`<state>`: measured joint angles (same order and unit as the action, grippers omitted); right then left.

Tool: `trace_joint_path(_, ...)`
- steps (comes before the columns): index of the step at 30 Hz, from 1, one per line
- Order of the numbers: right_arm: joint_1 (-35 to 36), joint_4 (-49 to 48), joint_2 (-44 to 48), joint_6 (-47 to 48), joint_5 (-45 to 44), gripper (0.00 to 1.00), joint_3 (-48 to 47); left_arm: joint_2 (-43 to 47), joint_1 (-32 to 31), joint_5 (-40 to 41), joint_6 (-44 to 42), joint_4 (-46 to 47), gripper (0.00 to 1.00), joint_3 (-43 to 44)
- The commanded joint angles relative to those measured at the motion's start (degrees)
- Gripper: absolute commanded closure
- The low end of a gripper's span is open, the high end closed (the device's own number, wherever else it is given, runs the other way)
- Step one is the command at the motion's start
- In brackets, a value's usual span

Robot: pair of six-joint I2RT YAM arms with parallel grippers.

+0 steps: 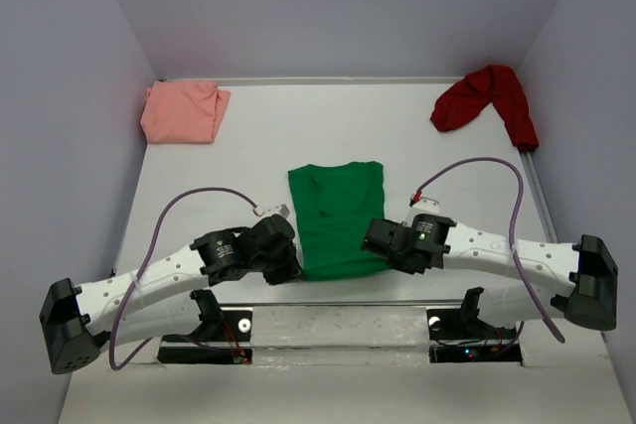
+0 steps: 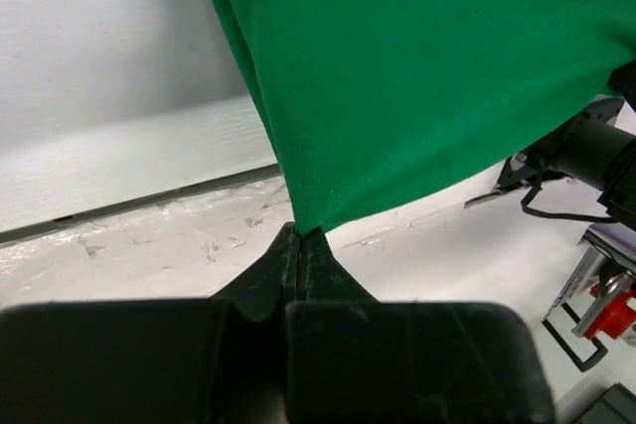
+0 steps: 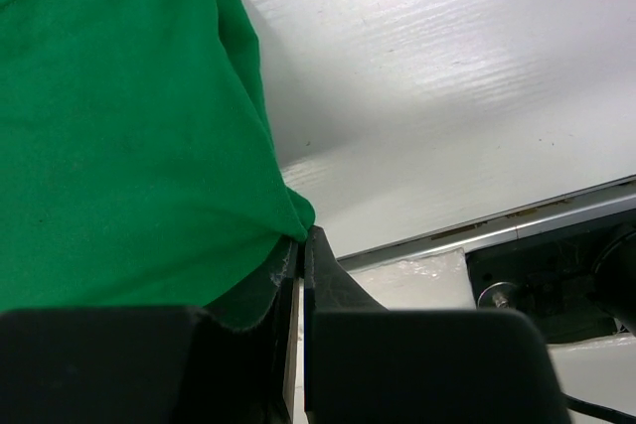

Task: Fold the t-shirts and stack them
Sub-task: Fold the tshirt

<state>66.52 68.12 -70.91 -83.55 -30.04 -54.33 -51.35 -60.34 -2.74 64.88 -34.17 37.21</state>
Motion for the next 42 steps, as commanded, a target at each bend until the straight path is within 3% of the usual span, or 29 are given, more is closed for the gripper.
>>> trace_joint_path(1,0.89,5.97,0.96,-2.06,-5.29,1.00,0.36,0.46,-0.40,4.41,0.51,-5.37,1.00,2.33)
trace_joint_path(7,0.89,7.99,-2.73,1.46,-10.02,1.00,-6.04,-3.66,-0.40,10.73,-2.12,-10.47,1.00,9.45)
trace_joint_path(10,-2.25,5.89,-6.33,9.44,-13.80,1.00,-13.42,-8.14,0.13,14.34,-5.11,-11.00,1.00,15.86)
trace_joint_path(11,-4.62,1.54,-7.47,18.42,-12.86,1.00,-15.18,-9.28,0.57,15.13,-7.20,-10.92,1.00,17.35)
trace_joint_path(12,-6.56,0.27,-8.70,21.38,-12.07,1.00,-17.20,-11.73,1.18,15.83,-8.53,-10.74,1.00,18.67)
trace_joint_path(17,-15.79,-12.80,-15.54,42.79,-6.99,1.00,-27.56,-18.51,11.87,14.61,-18.20,-7.76,1.00,25.97)
trace_joint_path(20,-21.42,-14.58,-22.23,50.28,-1.82,1.00,-35.02,-24.04,20.30,11.90,-24.96,-4.50,1.00,29.48)
trace_joint_path(23,-25.38,-16.43,-29.35,55.48,3.04,1.00,-39.26,-31.16,22.80,11.00,-29.37,-2.83,1.00,35.99)
trace_joint_path(27,-28.64,-19.15,-34.54,59.80,7.98,1.00,-42.53,-40.30,27.89,7.76,-32.09,-1.43,1.00,40.91)
trace_joint_path(29,-31.18,-20.30,-36.74,62.35,13.12,1.00,-42.97,-44.35,28.78,7.06,-32.89,-0.46,1.00,42.67)
trace_joint_path(33,-32.68,-22.41,-42.01,63.95,14.93,1.00,-43.76,-51.46,30.01,4.86,-34.38,1.12,1.00,45.14)
trace_joint_path(42,-35.14,-25.75,-47.65,66.41,16.87,1.00,-44.46,-57.28,32.39,5.21,-36.40,2.62,1.00,47.34)
